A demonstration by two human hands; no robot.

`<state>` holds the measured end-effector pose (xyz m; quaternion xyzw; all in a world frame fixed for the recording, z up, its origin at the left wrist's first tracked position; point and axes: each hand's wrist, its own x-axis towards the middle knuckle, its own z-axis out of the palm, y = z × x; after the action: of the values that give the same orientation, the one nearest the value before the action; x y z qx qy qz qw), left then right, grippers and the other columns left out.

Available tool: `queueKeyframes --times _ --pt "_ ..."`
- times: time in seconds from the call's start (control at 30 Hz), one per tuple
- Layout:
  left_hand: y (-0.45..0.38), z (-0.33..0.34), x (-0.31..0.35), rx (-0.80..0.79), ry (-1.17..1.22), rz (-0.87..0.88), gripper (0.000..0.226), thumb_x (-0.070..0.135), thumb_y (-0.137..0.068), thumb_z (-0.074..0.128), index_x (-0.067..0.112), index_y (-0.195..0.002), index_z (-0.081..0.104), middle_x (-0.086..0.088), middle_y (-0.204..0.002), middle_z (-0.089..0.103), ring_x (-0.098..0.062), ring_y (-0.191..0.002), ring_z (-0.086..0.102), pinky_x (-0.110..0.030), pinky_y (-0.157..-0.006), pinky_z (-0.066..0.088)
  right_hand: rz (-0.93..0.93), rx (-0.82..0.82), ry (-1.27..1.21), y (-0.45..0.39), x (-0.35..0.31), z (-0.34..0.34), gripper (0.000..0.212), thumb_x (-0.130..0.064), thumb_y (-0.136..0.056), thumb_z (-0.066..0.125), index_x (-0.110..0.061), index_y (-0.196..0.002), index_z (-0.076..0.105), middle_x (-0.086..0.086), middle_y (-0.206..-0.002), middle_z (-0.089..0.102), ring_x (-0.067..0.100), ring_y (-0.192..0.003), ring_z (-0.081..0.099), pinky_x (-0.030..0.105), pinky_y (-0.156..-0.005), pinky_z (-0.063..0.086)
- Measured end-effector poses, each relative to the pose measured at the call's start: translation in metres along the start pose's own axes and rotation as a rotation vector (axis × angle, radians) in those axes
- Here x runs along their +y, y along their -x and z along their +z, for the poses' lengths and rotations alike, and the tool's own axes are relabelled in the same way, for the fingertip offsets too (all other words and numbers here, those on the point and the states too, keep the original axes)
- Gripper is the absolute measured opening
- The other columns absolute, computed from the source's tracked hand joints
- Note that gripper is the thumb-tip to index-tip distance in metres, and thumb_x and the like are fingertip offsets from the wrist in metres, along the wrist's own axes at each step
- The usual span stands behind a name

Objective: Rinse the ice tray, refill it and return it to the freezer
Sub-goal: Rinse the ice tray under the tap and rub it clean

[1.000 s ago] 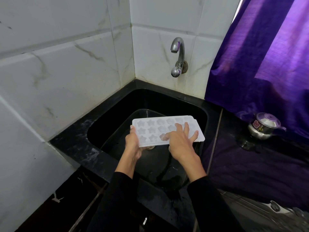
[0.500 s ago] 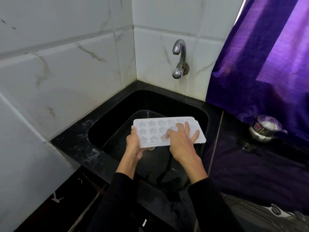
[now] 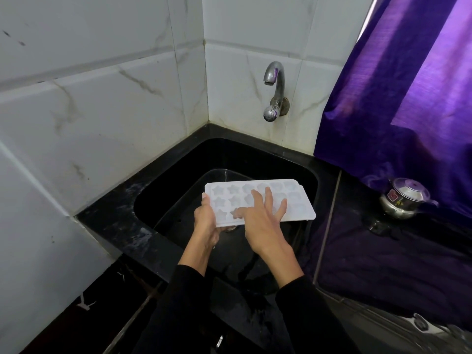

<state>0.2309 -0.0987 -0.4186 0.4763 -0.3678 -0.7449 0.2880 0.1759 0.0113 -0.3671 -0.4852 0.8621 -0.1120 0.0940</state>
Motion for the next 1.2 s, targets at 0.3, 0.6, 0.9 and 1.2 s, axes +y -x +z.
queueKeyframes --times 0.3,0.6,0.9,1.2 --pt "0.004 0.004 -0.001 -0.004 -0.007 -0.004 0.046 0.045 -0.101 0.028 0.011 -0.103 0.059 -0.009 -0.088 0.069 -0.027 -0.079 0.068 -0.037 -0.06 0.055 0.032 0.004 0.025 0.002 -0.003 0.0 0.057 0.016 -0.08 0.052 -0.021 -0.123 0.059 0.017 -0.158 -0.002 0.037 -0.142 -0.025 0.064 -0.11 -0.014" --pt "0.004 0.004 -0.001 0.004 -0.002 0.0 0.044 0.046 -0.101 0.028 0.012 -0.102 0.058 -0.008 -0.086 0.069 -0.025 -0.077 0.068 -0.035 -0.057 0.053 0.05 -0.009 0.01 0.0 -0.003 -0.001 0.064 0.019 -0.076 0.053 -0.025 -0.121 0.06 0.015 -0.158 0.001 0.038 -0.142 -0.026 0.064 -0.11 -0.012" --pt "0.002 0.006 -0.003 -0.008 0.004 -0.012 0.047 0.046 -0.101 0.028 0.01 -0.11 0.058 -0.01 -0.089 0.069 -0.027 -0.08 0.068 -0.038 -0.061 0.054 0.035 0.065 -0.01 -0.002 0.0 0.001 0.06 0.021 -0.074 0.048 -0.021 -0.117 0.047 0.013 -0.151 0.015 0.036 -0.144 -0.016 0.064 -0.111 -0.01" --pt "0.005 0.007 -0.004 0.01 -0.006 0.02 0.043 0.045 -0.101 0.028 0.016 -0.091 0.058 -0.006 -0.085 0.069 -0.022 -0.077 0.068 -0.034 -0.06 0.053 -0.088 0.024 -0.007 -0.004 -0.011 0.005 0.05 0.006 -0.087 0.054 -0.028 -0.123 0.057 0.013 -0.158 0.002 0.035 -0.144 -0.022 0.062 -0.111 -0.013"
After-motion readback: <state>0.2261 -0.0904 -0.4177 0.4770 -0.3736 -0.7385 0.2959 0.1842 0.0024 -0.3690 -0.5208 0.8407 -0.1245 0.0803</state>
